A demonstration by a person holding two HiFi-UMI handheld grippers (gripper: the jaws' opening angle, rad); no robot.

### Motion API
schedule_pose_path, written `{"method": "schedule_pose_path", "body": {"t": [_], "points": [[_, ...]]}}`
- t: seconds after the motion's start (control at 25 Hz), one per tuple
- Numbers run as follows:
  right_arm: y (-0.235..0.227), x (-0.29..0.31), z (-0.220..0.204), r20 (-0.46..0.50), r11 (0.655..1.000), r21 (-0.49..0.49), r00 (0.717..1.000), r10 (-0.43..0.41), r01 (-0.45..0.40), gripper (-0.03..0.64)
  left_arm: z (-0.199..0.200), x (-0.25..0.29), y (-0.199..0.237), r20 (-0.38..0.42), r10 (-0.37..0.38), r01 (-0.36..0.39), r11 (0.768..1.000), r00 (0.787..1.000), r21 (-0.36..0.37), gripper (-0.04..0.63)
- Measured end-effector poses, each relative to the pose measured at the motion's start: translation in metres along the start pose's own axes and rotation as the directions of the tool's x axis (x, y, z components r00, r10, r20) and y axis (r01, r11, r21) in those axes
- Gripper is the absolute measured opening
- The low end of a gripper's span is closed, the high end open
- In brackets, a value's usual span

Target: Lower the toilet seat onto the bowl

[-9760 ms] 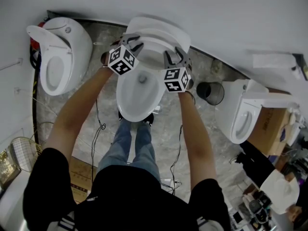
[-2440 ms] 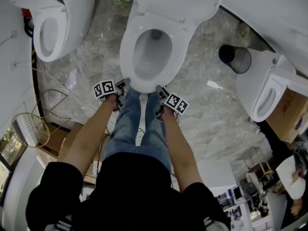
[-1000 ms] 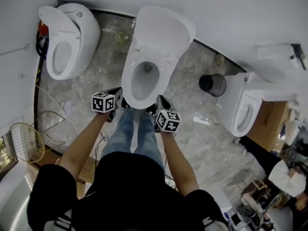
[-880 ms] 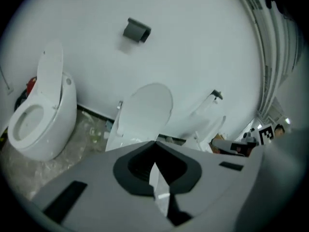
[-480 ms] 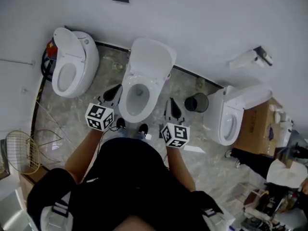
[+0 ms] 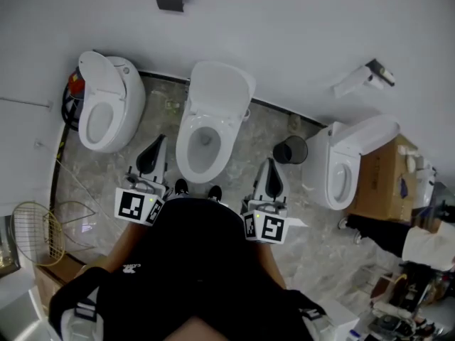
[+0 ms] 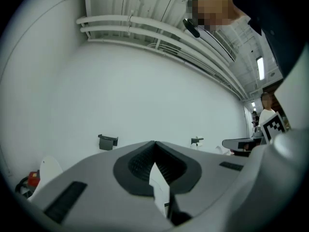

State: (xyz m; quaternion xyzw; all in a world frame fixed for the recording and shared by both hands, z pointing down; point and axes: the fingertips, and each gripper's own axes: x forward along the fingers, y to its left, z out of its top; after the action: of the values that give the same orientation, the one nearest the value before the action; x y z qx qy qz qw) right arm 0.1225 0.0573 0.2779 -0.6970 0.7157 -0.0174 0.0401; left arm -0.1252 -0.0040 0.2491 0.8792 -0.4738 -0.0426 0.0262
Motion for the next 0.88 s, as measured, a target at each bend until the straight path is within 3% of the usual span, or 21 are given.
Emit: {"method": "schedule_pose_path", "body": {"t": [0.32, 0.88], "points": [[0.004, 0.001, 0.022, 0.068, 0.999, -0.049, 0.998, 0.017, -0.013, 0.018, 0.005, 0.001, -0.004, -0.015, 0.003, -0.002, 0.996, 1.0, 0.087, 0.006], [0.007, -0.002, 0.019, 0.054, 0.998, -0.063, 0.998, 0.011, -0.007, 0.018, -0.001, 0.002, -0.004, -0.004, -0.009, 0.009, 0.995, 1.0, 0.094, 0.006]]}}
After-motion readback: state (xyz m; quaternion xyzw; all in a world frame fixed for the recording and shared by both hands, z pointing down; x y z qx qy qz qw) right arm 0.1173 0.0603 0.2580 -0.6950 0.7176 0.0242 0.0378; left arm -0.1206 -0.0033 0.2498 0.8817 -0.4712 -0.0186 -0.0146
